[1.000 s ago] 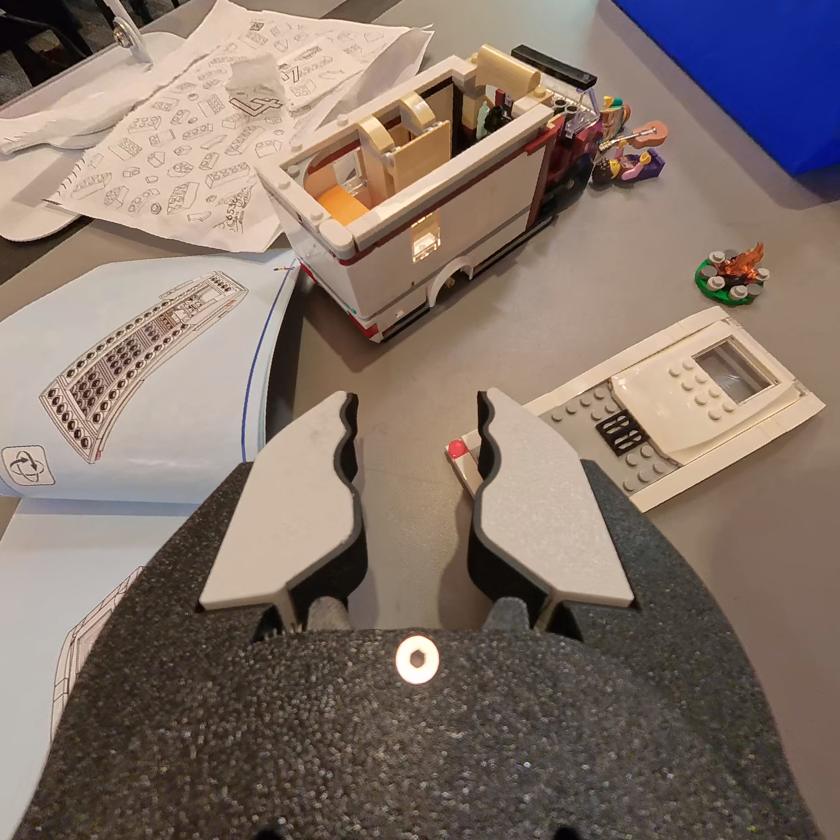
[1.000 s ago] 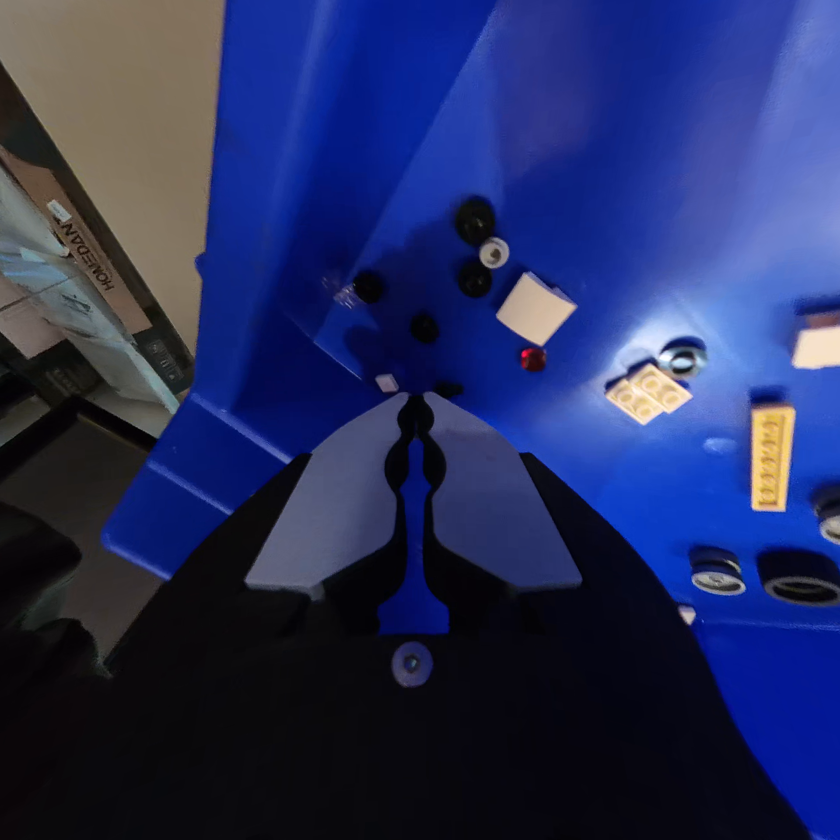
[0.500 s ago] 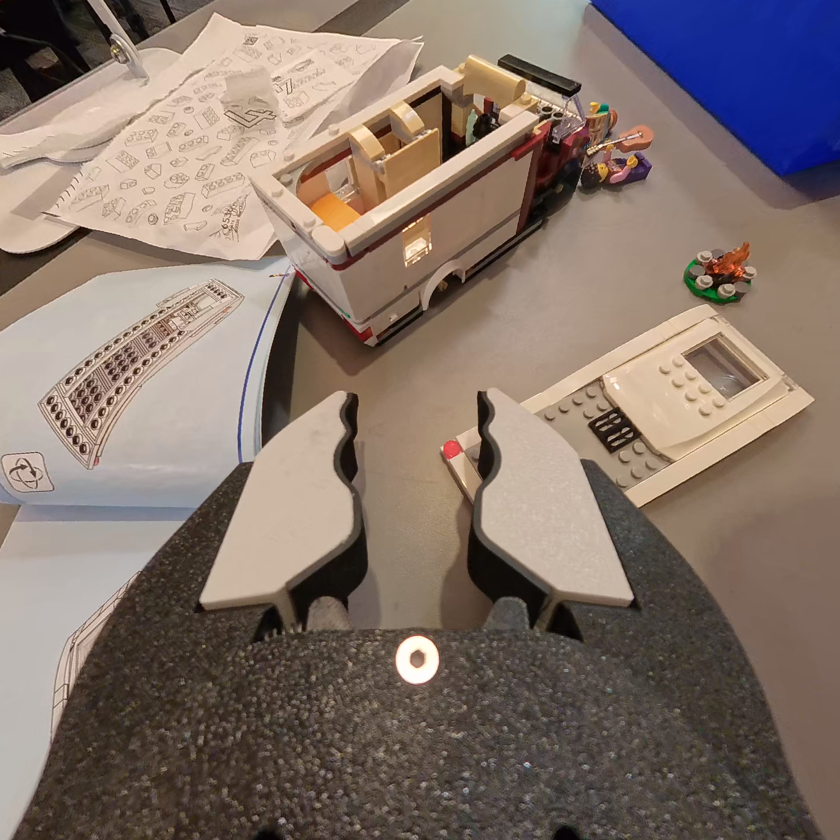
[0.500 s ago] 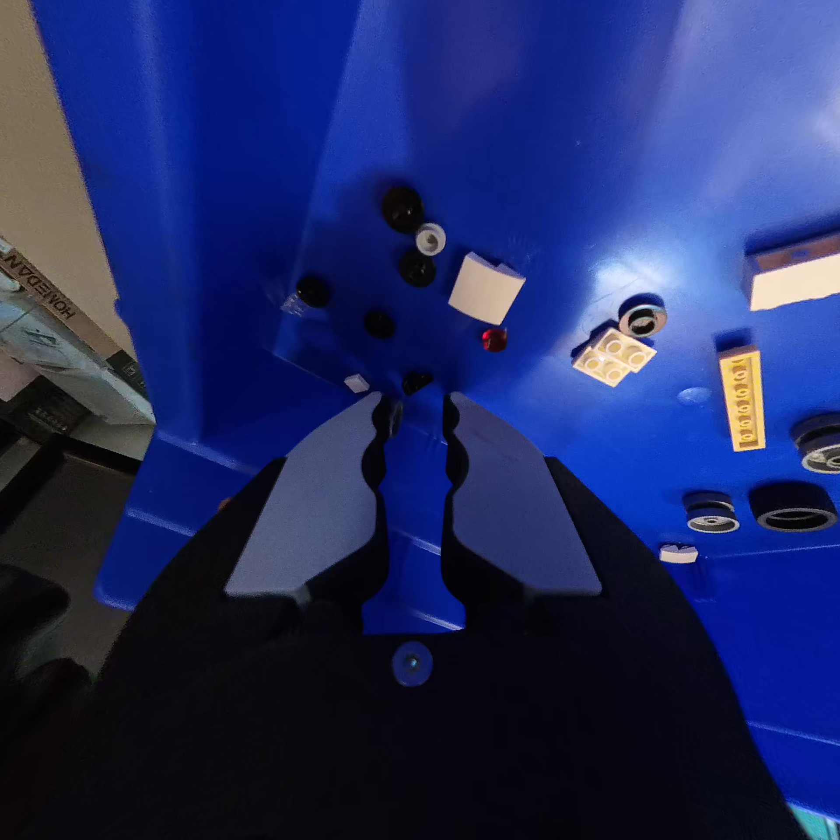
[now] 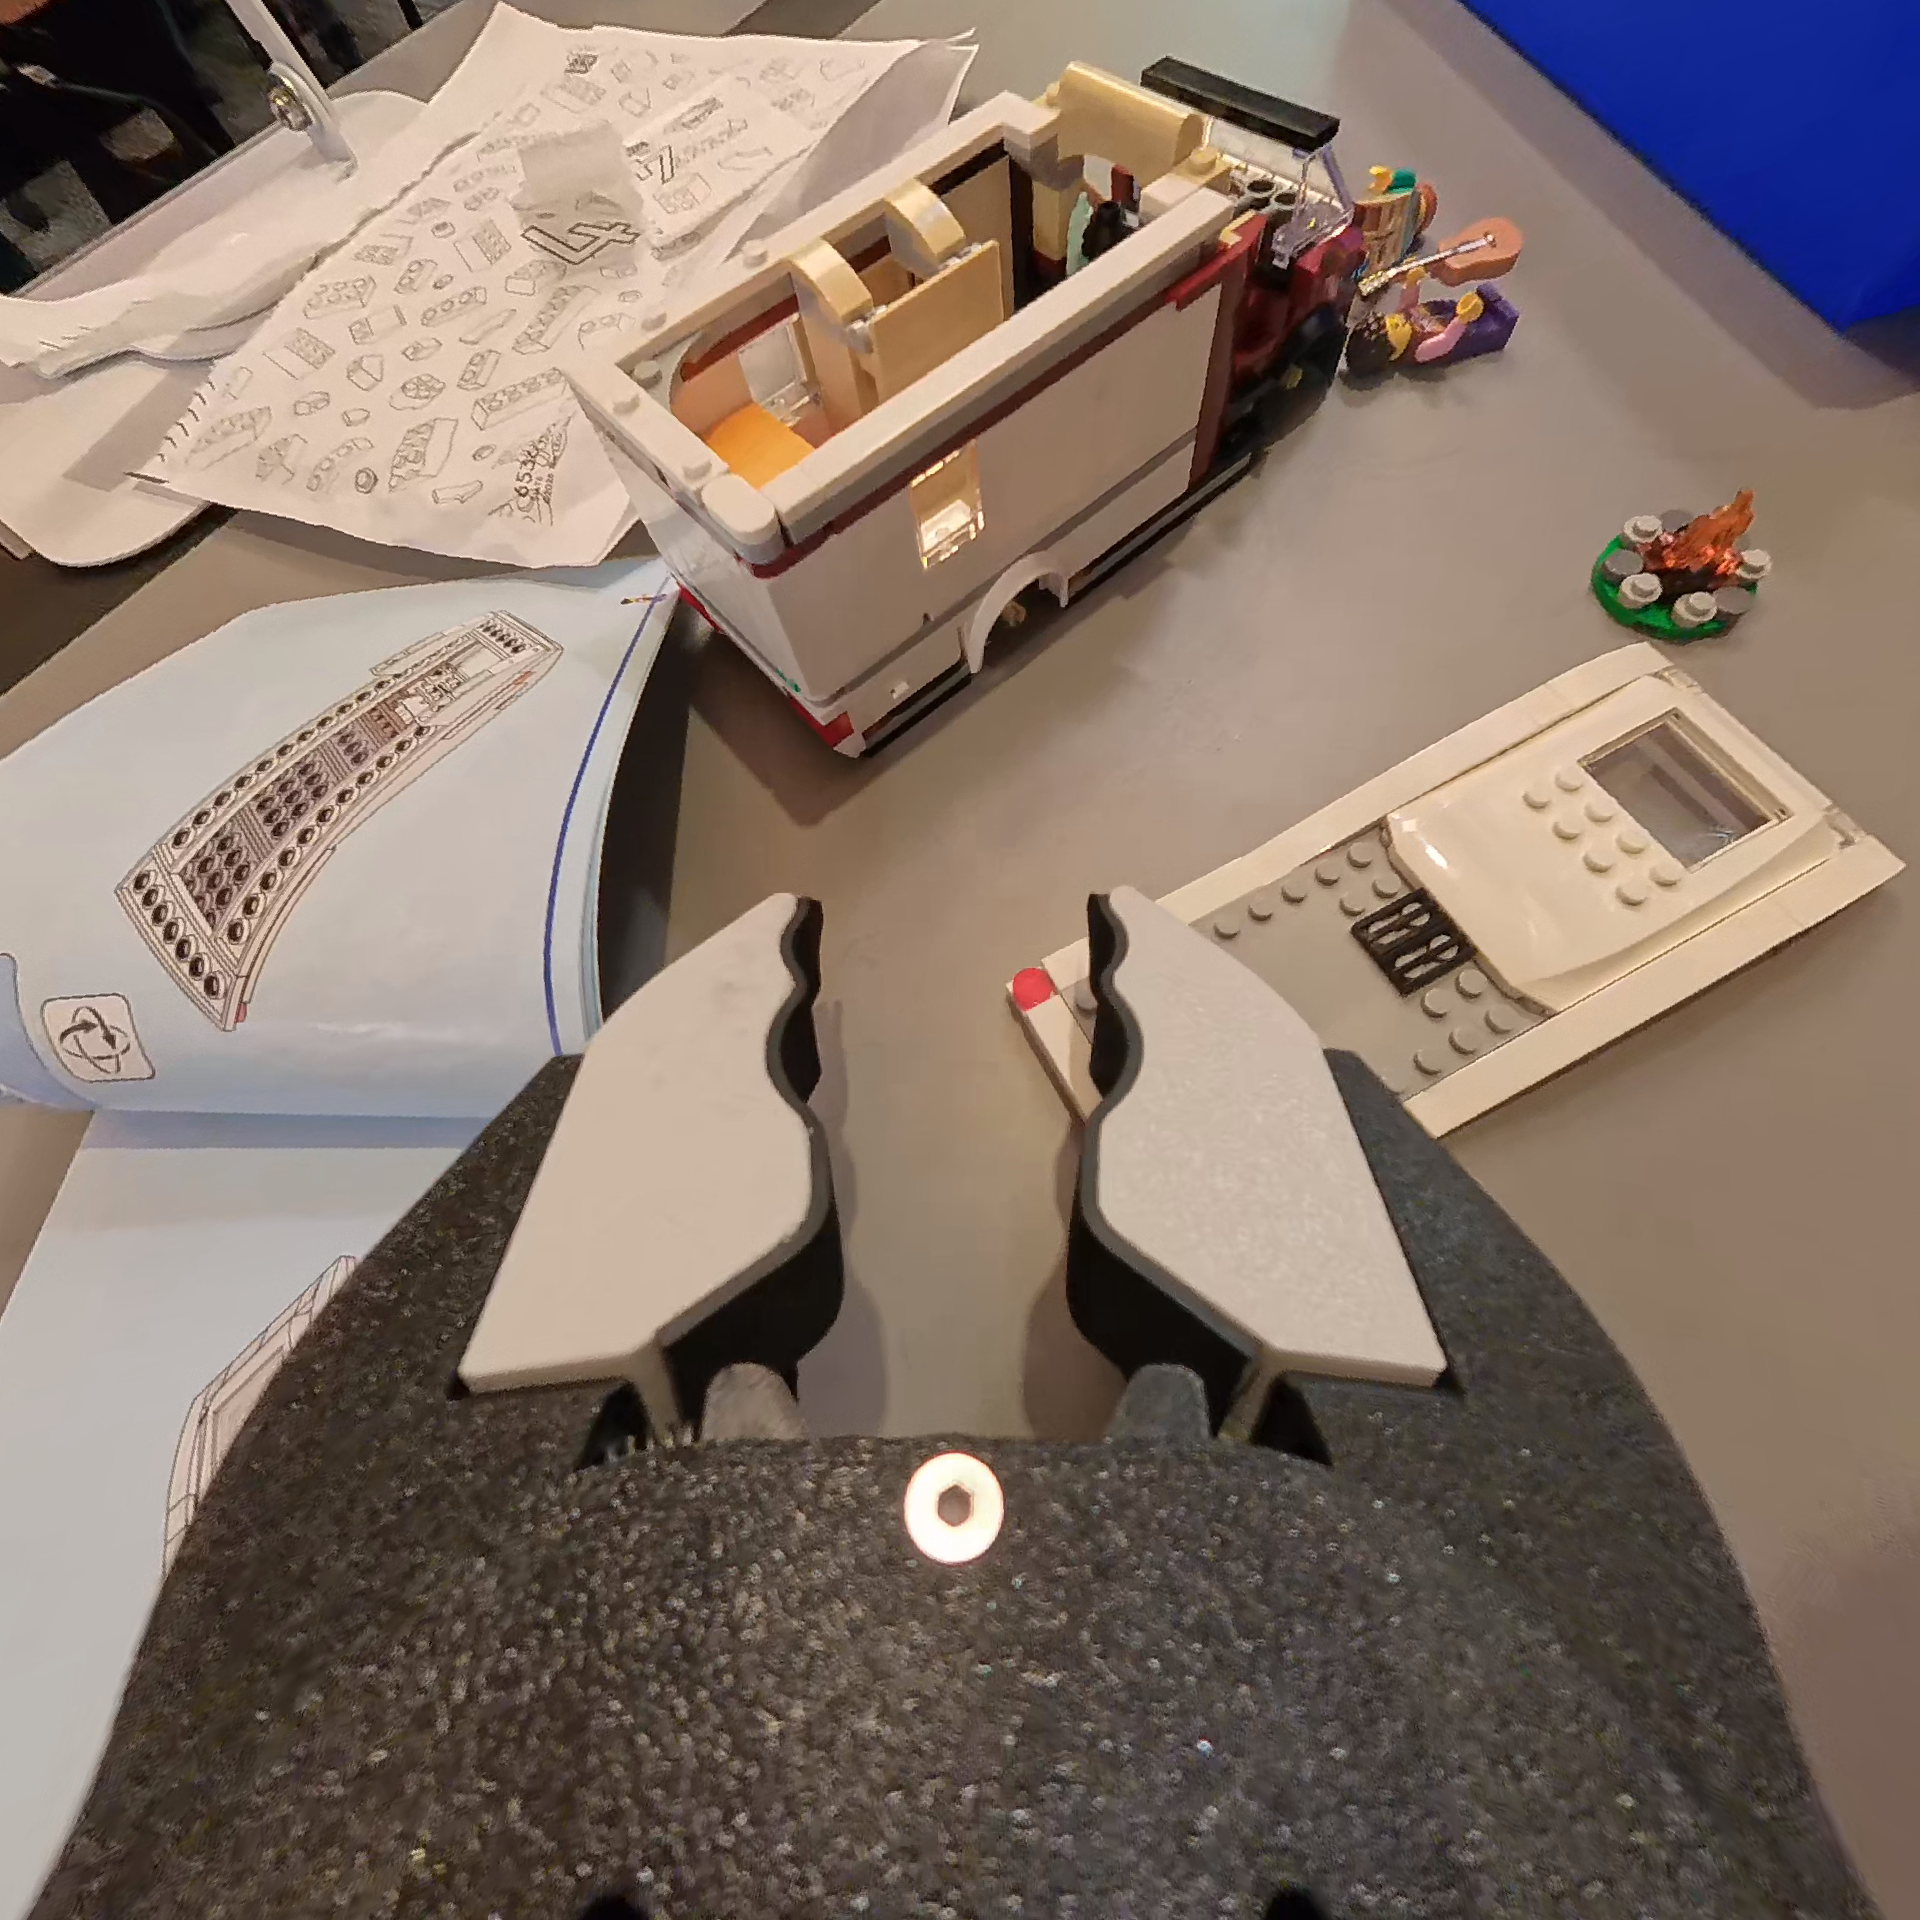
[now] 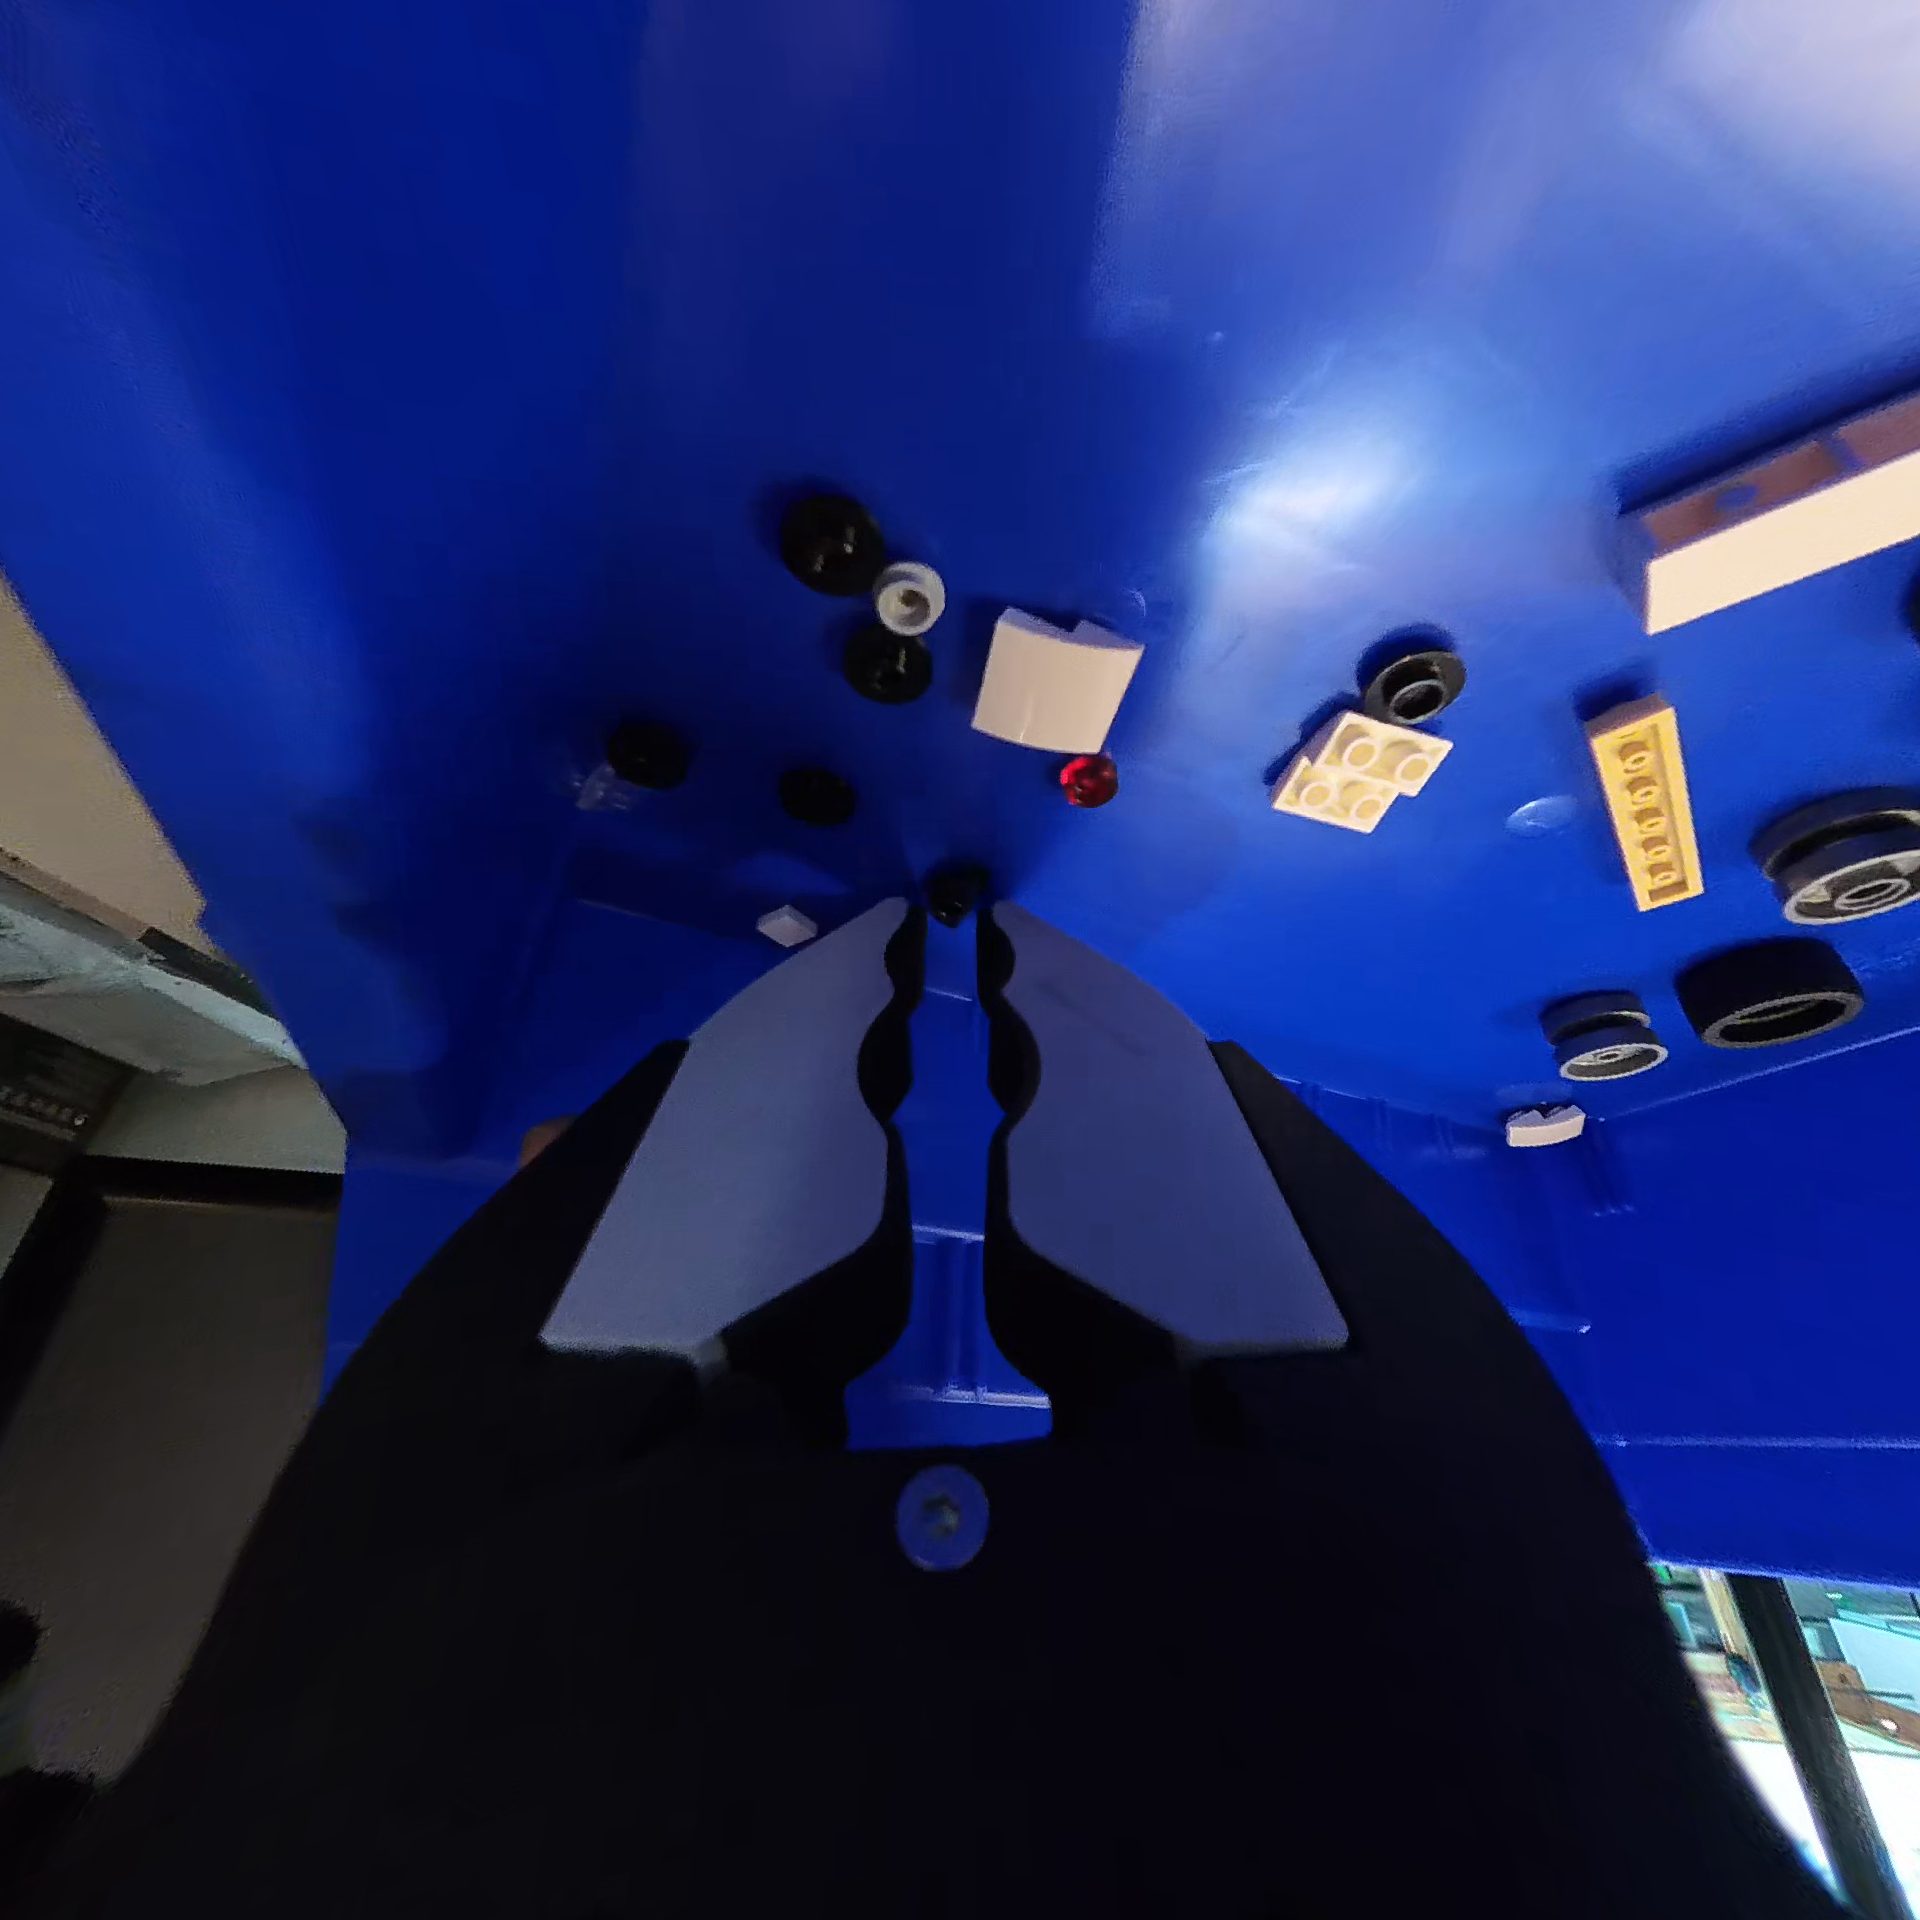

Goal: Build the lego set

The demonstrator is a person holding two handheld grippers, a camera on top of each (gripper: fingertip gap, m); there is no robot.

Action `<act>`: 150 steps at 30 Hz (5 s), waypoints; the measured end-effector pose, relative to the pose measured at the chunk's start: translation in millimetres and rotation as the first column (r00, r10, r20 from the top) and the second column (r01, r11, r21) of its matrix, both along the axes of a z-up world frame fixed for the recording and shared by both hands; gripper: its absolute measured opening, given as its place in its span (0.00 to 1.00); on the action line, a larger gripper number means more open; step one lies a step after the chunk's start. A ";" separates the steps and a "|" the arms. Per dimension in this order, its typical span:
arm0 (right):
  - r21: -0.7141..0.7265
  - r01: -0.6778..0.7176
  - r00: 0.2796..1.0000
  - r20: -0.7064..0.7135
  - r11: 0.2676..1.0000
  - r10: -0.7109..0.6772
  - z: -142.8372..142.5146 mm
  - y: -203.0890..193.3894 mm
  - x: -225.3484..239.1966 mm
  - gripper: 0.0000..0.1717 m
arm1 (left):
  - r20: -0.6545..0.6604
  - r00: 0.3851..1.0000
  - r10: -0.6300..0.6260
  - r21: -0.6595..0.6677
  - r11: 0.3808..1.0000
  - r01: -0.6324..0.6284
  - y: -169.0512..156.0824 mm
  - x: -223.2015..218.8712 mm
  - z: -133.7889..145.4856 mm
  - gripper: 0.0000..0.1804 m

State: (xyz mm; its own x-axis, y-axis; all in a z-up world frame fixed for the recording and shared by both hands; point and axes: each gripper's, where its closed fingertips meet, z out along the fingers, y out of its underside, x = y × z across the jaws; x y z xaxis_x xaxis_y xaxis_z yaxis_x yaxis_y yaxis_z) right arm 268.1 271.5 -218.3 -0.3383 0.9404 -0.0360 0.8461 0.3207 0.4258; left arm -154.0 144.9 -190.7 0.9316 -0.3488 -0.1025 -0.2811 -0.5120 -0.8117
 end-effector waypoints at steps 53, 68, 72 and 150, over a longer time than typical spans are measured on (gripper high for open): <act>-0.190 -0.338 0.629 -0.774 0.922 0.071 26.6 -216.6 -336.6 0.17 | 0.200 0.976 0.087 -0.078 0.994 -0.073 -35.2 -13.4 0.5 0.28; -0.196 -0.065 0.710 -0.698 0.979 -0.093 -3.1 -164.0 -343.7 0.51 | 0.376 0.924 0.065 -0.110 0.994 -0.025 -36.7 11.9 5.7 0.28; -0.229 -0.047 0.710 -0.693 0.972 -0.129 -4.4 -164.1 -346.0 0.43 | 0.406 0.913 0.048 -0.117 0.993 0.000 -38.0 22.1 6.2 0.28; -0.744 -0.111 0.162 -0.668 0.659 -0.727 77.2 -159.9 -387.1 0.10 | 0.899 0.409 -0.158 0.142 0.987 0.069 -38.6 16.0 69.8 0.05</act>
